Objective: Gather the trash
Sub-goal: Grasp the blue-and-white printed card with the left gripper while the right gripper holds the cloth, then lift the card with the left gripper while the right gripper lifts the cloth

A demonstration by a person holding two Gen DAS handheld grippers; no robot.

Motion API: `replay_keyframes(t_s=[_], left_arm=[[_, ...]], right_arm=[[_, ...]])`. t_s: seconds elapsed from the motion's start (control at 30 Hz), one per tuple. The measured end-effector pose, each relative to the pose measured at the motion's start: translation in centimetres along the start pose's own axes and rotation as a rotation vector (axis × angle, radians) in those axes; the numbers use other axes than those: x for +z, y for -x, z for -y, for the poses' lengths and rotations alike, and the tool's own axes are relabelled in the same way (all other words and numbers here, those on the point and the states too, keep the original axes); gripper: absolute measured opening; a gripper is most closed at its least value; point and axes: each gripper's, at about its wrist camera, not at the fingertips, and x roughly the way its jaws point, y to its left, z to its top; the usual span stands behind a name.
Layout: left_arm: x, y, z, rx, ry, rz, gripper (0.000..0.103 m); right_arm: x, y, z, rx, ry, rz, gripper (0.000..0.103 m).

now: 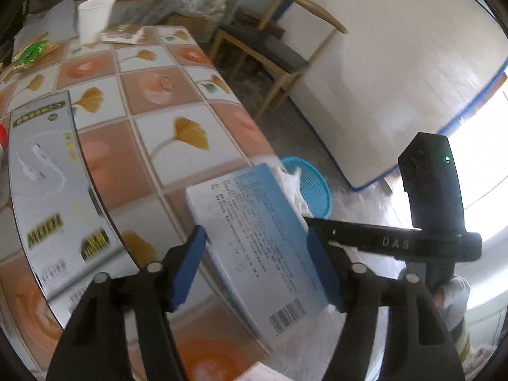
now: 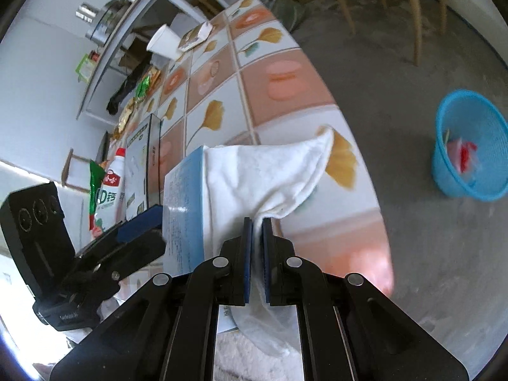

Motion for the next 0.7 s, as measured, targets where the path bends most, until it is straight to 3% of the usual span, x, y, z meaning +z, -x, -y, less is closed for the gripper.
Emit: replay_keyframes(t_s=[0.2, 0.5, 0.7], left_arm=[[-1.4, 0.3, 1.8, 0.095, 0.014, 0.021, 0.085], [-1.3, -2.2, 3.1, 0.234, 0.049, 0.006, 0.087], [-1.1, -3.9, 2.9, 0.274, 0.056, -0.006, 0.087]], right_arm=[[-1.1, 2.6, 1.9, -0.057, -0.058, 0.123, 0.005], [-1.9, 3.3, 2.7, -0.099, -0.081, 0.193, 0.005], [-2.1, 3.1, 3.0, -0.079, -0.089, 0.192, 0.005]])
